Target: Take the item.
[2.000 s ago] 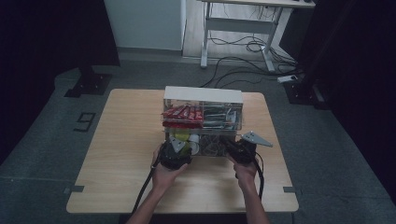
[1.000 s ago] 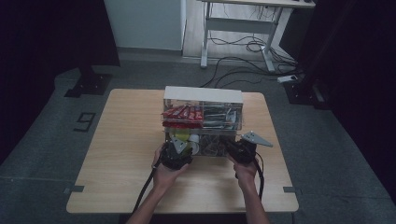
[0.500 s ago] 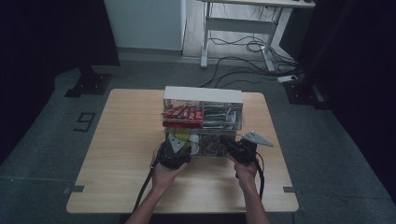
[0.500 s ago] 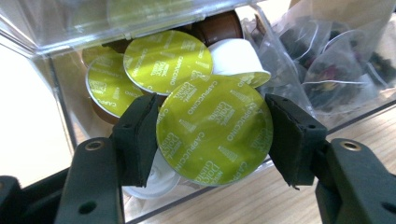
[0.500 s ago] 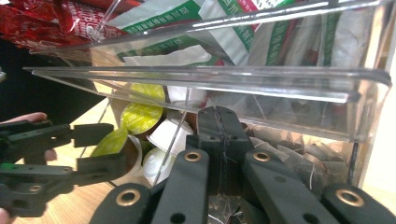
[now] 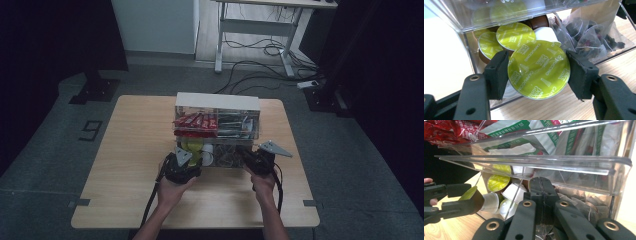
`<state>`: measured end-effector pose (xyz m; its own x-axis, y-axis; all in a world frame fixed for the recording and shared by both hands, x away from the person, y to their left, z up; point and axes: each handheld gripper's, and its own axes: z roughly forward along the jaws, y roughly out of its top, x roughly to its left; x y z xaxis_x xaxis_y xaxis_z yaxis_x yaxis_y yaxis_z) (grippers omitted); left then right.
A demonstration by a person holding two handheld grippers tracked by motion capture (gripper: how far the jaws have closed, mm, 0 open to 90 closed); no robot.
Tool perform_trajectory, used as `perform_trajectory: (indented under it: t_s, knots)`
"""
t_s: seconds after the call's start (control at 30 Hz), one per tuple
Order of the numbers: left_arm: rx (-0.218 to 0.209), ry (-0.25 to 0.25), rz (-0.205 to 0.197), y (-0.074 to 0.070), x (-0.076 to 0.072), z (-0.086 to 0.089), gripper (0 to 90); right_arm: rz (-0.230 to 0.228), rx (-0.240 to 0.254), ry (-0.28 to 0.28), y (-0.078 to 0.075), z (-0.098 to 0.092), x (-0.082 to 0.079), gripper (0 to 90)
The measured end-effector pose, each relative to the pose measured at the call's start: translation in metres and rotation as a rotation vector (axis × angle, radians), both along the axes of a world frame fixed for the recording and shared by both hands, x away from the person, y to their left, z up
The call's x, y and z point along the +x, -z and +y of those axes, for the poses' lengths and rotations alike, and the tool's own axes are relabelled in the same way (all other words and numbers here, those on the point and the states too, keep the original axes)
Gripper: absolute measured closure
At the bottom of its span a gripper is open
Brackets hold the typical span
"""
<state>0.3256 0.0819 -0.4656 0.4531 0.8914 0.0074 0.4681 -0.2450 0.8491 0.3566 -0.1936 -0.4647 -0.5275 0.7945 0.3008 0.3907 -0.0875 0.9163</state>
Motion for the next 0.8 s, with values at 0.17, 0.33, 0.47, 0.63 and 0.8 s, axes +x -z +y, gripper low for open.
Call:
perform_trajectory:
  t_s: [0.17, 0.33, 0.47, 0.63, 0.8]
  knots:
    - [-0.007, 0.003, 0.011, -0.002, -0.002, 0.004, 38.7, -0.002, 0.001, -0.001, -0.001, -0.002, 0.000, 89.4]
    - [-0.021, 0.001, 0.004, -0.003, -0.006, 0.011, 38.7, -0.003, -0.002, 0.003, -0.001, -0.002, 0.000, 89.4]
    - [-0.030, -0.008, 0.006, -0.002, -0.009, 0.019, 38.7, -0.003, -0.005, 0.004, -0.001, -0.002, 0.000, 89.4]
    - [-0.043, -0.022, 0.001, -0.004, -0.013, 0.028, 38.7, -0.001, -0.008, 0.008, 0.000, -0.002, 0.000, 89.4]
    - [-0.047, -0.030, 0.001, -0.003, -0.017, 0.036, 38.7, -0.002, -0.011, 0.009, 0.000, -0.002, 0.000, 89.4]
